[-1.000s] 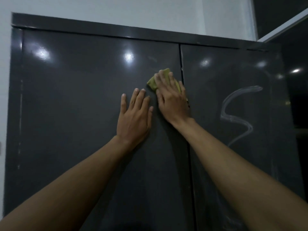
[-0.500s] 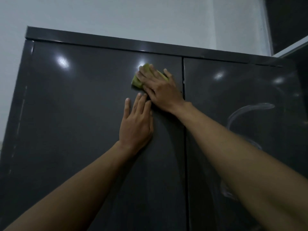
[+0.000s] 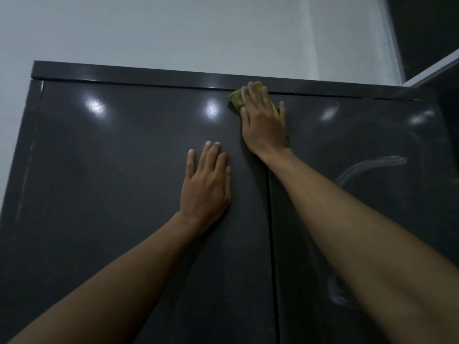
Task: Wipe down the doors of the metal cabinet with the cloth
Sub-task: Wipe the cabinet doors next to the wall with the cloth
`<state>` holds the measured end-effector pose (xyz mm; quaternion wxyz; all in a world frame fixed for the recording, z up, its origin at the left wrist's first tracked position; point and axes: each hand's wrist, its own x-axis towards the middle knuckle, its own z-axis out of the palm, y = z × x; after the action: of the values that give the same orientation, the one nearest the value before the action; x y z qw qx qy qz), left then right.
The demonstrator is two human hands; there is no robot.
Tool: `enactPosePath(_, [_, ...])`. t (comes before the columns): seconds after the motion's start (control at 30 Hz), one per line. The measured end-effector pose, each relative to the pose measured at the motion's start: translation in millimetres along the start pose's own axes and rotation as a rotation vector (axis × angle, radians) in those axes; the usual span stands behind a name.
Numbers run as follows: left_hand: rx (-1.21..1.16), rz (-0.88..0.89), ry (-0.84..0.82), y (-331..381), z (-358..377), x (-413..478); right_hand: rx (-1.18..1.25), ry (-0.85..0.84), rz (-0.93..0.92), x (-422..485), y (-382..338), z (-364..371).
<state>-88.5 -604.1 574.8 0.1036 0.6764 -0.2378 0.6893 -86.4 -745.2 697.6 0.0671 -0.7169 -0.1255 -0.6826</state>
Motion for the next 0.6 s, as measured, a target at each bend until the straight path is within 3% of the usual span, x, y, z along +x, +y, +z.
enactPosePath(0.13, [-0.019, 0.007, -0.016, 9, 3, 7, -0.005, -0.027, -0.087, -4, 19, -7])
enactPosePath(0.3, [-0.021, 0.045, -0.039, 19, 6, 12, 0.013, 0.065, 0.170, -6, 40, -8])
enactPosePath(0.5, [-0.015, 0.081, -0.070, 38, 18, 20, -0.010, -0.010, -0.131, -19, 60, -15])
enactPosePath(0.6, [-0.025, 0.061, -0.059, 46, 23, 23, -0.042, 0.037, -0.015, -17, 82, -20])
